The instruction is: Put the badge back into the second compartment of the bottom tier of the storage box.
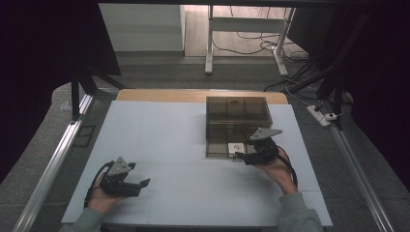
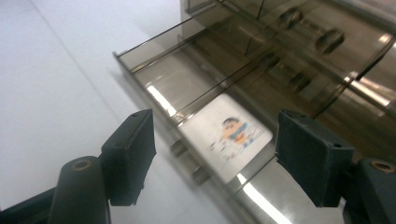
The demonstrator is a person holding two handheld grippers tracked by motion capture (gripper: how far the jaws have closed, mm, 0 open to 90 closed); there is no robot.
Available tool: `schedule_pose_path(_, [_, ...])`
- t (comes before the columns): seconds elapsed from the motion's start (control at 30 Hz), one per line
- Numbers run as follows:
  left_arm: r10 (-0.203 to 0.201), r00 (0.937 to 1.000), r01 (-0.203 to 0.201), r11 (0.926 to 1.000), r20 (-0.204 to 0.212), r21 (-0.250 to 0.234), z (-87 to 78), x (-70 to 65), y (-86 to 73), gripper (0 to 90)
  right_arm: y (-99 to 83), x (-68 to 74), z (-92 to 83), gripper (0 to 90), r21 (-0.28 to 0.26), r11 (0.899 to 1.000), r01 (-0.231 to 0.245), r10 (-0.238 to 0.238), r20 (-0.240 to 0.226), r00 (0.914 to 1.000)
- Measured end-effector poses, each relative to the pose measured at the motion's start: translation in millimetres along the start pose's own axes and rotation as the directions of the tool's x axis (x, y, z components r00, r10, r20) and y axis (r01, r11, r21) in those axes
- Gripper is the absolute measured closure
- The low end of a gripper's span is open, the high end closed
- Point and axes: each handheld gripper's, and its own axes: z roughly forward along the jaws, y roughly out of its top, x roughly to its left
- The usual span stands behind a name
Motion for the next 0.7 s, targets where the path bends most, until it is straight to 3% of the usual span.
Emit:
schedule_pose_path(0.27, [-0.002,1.0000,0.002,1.0000,0.000,-0.003,-0.3,-0.1,0.1,17.4,-19.0,7.2,-24.9,30.2,-0.091,0.995,-0.037,0.036,-0.007,0.9993])
schedule_pose_path(0.7, [-0.012,0.9999,0.012,0.9999,0.004,-0.008,-1.2,0.4,-1.0,17.4,-60.5,16.7,-52.3,30.0,-0.124,0.992,-0.023,0.026,0.023,0.9994])
